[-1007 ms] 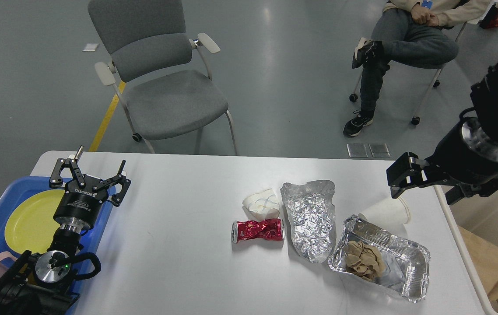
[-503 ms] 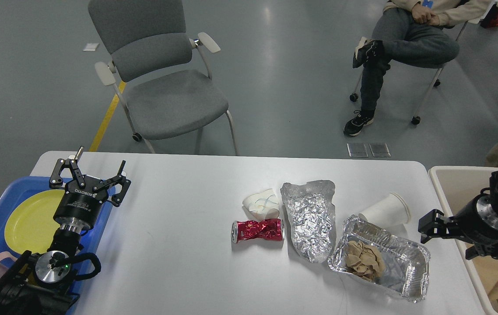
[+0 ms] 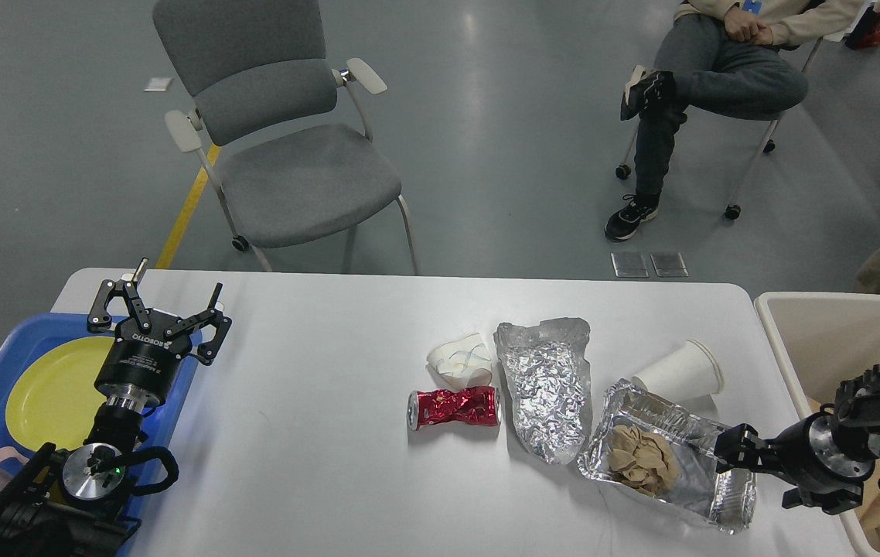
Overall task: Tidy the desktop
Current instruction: 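Grasp the foil tray edge nearest the bin with the right gripper, then lift the foil tray and tip it into the white bin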
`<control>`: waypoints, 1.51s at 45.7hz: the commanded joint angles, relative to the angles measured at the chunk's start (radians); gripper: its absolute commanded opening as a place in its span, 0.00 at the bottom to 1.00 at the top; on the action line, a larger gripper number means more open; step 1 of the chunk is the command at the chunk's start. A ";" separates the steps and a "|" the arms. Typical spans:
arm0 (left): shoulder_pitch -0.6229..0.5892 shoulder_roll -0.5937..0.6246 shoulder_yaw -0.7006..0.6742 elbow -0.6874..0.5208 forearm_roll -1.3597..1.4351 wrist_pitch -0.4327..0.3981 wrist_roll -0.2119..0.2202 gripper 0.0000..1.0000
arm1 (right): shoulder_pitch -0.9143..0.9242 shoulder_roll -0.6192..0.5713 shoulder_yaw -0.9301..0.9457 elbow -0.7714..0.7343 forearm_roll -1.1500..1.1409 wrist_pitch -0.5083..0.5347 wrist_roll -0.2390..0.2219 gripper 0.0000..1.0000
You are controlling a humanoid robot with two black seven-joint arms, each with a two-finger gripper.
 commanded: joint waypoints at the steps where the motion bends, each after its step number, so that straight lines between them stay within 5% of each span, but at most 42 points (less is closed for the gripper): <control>1: 0.000 0.000 0.000 0.000 0.000 0.000 0.000 0.96 | -0.070 0.037 0.014 -0.047 0.010 -0.066 0.007 0.96; 13: 0.000 0.000 0.000 0.000 0.000 0.000 0.000 0.96 | -0.101 0.060 0.019 -0.050 0.047 -0.132 0.004 0.94; 20: 0.000 0.000 0.000 0.000 0.000 0.000 0.000 0.96 | -0.113 0.060 0.017 -0.049 0.047 -0.161 0.001 0.73; 31: 0.000 0.000 0.000 0.000 0.000 0.000 0.000 0.96 | -0.113 0.066 0.017 -0.041 0.047 -0.161 -0.001 0.00; 39: 0.000 0.000 0.000 0.000 0.000 0.000 0.000 0.96 | -0.107 0.066 0.017 -0.037 0.051 -0.184 -0.016 0.00; 50: 0.000 0.000 0.000 0.000 0.000 0.000 0.000 0.96 | -0.102 0.076 0.017 -0.017 0.050 -0.181 -0.128 0.00; 69: 0.000 0.000 0.000 0.000 0.000 0.000 0.000 0.96 | -0.090 0.071 0.018 0.013 0.048 -0.178 -0.144 0.00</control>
